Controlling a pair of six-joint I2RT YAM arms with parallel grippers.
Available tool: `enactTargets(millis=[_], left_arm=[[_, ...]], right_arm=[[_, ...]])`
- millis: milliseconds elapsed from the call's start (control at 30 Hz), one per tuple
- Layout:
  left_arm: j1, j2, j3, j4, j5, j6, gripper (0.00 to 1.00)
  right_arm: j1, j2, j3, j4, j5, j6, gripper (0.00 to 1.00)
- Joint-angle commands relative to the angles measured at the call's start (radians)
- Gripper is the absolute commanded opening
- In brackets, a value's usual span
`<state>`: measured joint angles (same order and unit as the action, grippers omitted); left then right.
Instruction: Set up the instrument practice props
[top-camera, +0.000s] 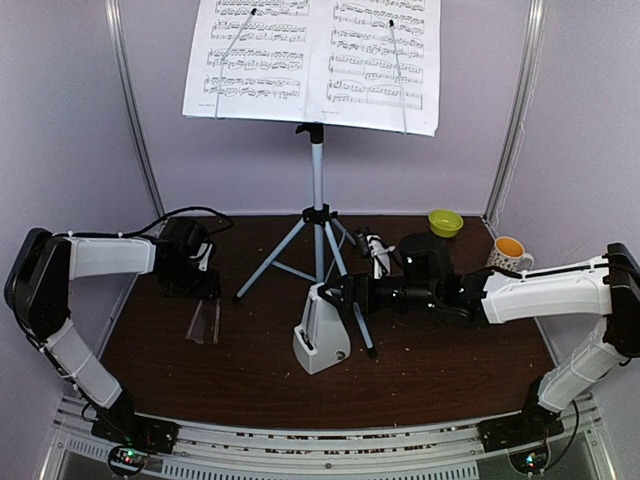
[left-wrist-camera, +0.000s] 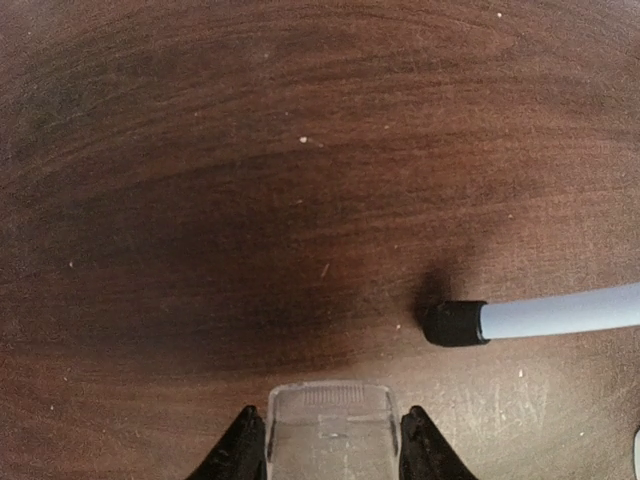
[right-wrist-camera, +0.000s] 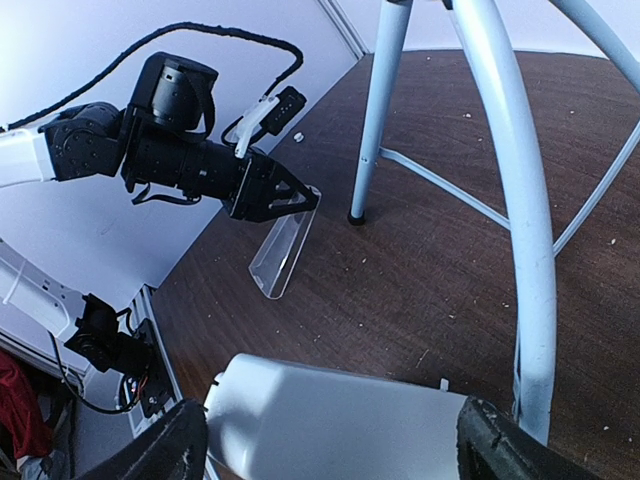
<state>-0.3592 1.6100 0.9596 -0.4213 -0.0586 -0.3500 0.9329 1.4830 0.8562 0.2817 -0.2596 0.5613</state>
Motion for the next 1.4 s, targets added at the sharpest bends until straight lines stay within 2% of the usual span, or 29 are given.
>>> enactTargets(millis=[0, 67, 200, 267, 367, 467, 567, 667, 767, 867, 1000, 1133, 1367], left_arm=[[0.009, 0.043, 0.049, 0.038, 0.032, 0.004, 0.25], [0.010, 0.060, 0.053, 0.043, 0.036, 0.002, 0.31], [0.010, 0.055, 0.048, 0.043, 0.041, 0.006, 0.56], [0.010, 0.030, 0.038, 0.042, 0.033, 0.006, 0.64], [0.010, -0.035, 0.008, 0.048, 0.025, -0.001, 0.70], [0.011, -0.121, -0.042, 0.073, 0.034, -0.008, 0.74], [0.000, -0.250, -0.131, 0.150, 0.083, 0.015, 0.70], [-0.061, -0.369, -0.219, 0.220, 0.096, 0.084, 0.65], [-0.139, -0.452, -0.302, 0.352, 0.152, 0.114, 0.55], [-0.201, -0.484, -0.372, 0.499, 0.232, 0.112, 0.44], [-0.284, -0.423, -0.367, 0.586, 0.223, 0.111, 0.32], [-0.331, -0.286, -0.322, 0.636, 0.207, 0.101, 0.27], [-0.404, -0.114, -0.226, 0.712, 0.178, 0.091, 0.24]], right_arm=[[0.011, 0.013, 0.036, -0.062, -0.023, -0.022, 0.87], [0.014, 0.013, 0.054, -0.057, -0.030, -0.016, 0.88], [0.022, 0.004, 0.078, -0.056, -0.037, -0.015, 0.92], [0.022, -0.010, 0.085, -0.057, -0.042, -0.015, 0.94], [0.021, -0.039, 0.090, -0.063, -0.046, -0.017, 0.99], [0.023, -0.084, 0.091, -0.086, -0.045, -0.025, 1.00], [0.022, -0.131, 0.066, -0.115, -0.040, -0.028, 0.99], [0.022, -0.182, 0.003, -0.121, -0.030, -0.017, 0.95], [0.022, -0.212, -0.076, -0.119, -0.015, -0.004, 0.88], [0.026, -0.222, -0.166, -0.100, 0.001, 0.015, 0.76], [0.042, -0.210, -0.230, -0.083, 0.042, 0.033, 0.58], [0.059, -0.163, -0.250, -0.053, 0.073, 0.049, 0.43], [0.065, -0.067, -0.242, -0.006, 0.107, 0.072, 0.31]])
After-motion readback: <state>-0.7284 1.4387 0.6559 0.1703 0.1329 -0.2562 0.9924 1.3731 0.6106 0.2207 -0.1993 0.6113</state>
